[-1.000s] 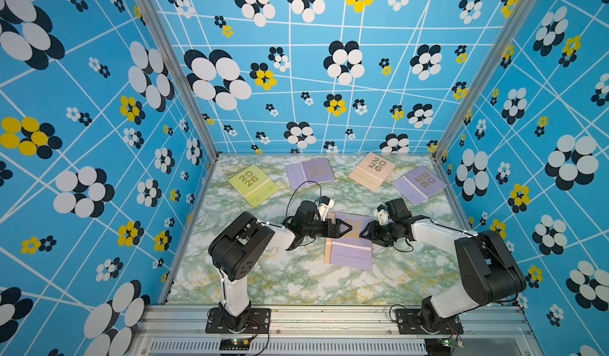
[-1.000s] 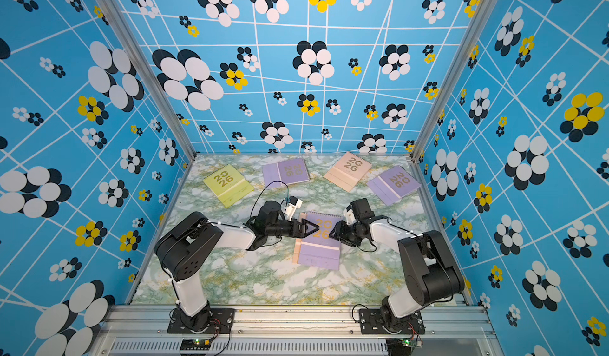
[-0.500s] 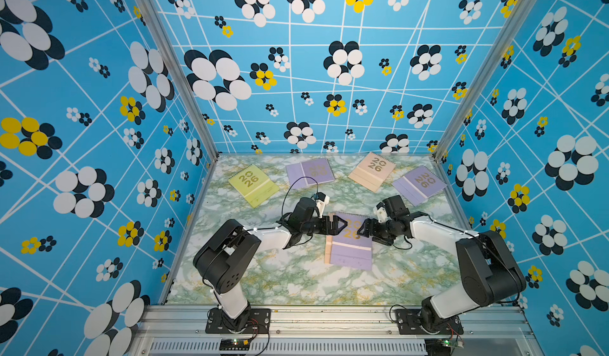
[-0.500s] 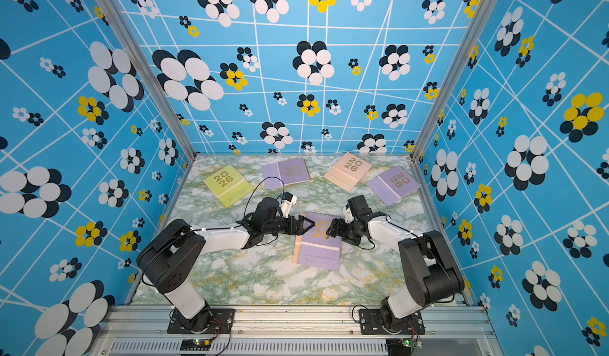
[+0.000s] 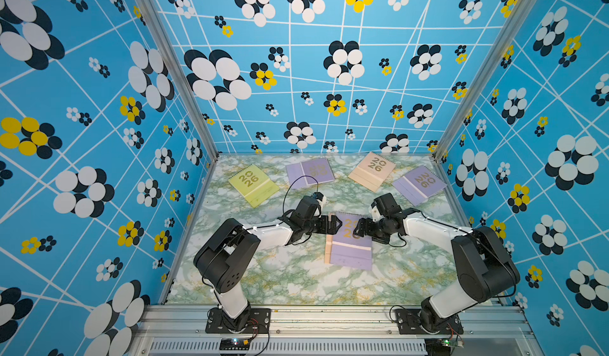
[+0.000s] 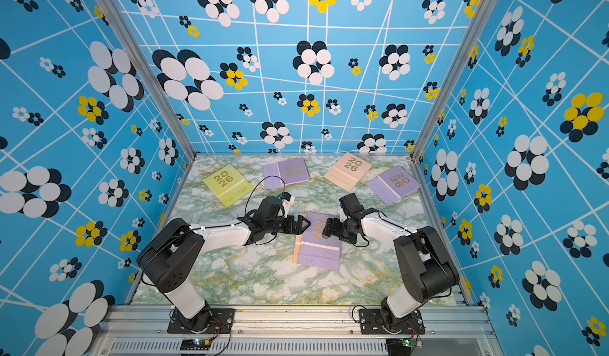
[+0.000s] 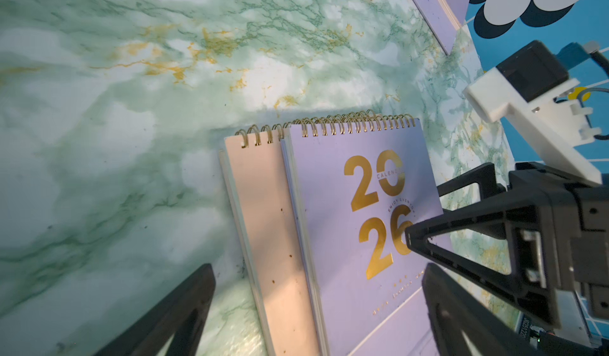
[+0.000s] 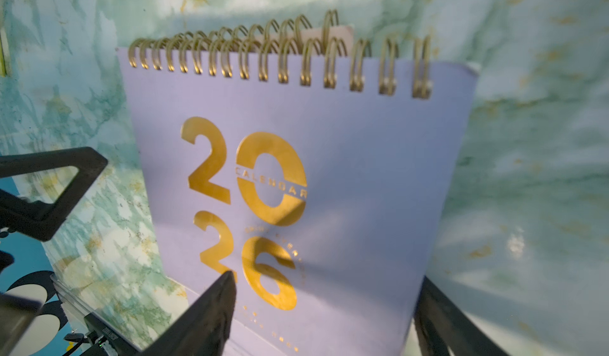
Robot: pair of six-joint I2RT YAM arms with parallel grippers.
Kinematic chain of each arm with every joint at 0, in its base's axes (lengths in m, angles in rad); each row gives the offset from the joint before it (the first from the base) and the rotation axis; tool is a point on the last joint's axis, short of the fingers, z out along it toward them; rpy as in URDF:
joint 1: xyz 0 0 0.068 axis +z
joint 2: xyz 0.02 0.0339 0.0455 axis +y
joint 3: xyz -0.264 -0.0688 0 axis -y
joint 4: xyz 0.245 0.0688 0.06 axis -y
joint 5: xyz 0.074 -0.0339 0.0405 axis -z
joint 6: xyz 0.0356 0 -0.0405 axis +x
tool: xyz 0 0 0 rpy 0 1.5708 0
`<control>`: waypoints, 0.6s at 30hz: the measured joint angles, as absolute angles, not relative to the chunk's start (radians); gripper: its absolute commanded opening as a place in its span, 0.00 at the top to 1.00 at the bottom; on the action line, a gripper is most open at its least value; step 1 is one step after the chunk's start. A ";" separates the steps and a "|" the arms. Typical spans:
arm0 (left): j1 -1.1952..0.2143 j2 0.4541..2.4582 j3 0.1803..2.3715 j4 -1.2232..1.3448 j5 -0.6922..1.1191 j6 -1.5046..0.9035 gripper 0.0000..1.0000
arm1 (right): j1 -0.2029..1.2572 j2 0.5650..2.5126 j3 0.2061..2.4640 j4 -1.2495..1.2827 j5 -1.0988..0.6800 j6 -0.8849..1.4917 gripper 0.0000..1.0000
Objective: Stack the calendars
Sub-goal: Adjust the calendar at the calendar.
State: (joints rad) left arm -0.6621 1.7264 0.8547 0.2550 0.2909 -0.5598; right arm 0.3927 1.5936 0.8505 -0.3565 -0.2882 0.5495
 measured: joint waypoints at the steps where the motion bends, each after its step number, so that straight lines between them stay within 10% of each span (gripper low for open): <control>1: -0.663 1.731 0.855 0.255 0.290 -0.561 0.00 | 0.393 1.597 0.854 -0.358 -0.287 0.550 0.16; 18: -0.664 1.779 0.855 0.315 0.306 -0.613 0.00 | 0.410 1.641 0.910 -0.386 -0.262 0.538 0.17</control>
State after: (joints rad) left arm -0.6636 1.7794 0.8551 0.3149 0.3061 -0.6128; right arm 0.4103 1.6409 0.9096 -0.3862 -0.2623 0.5377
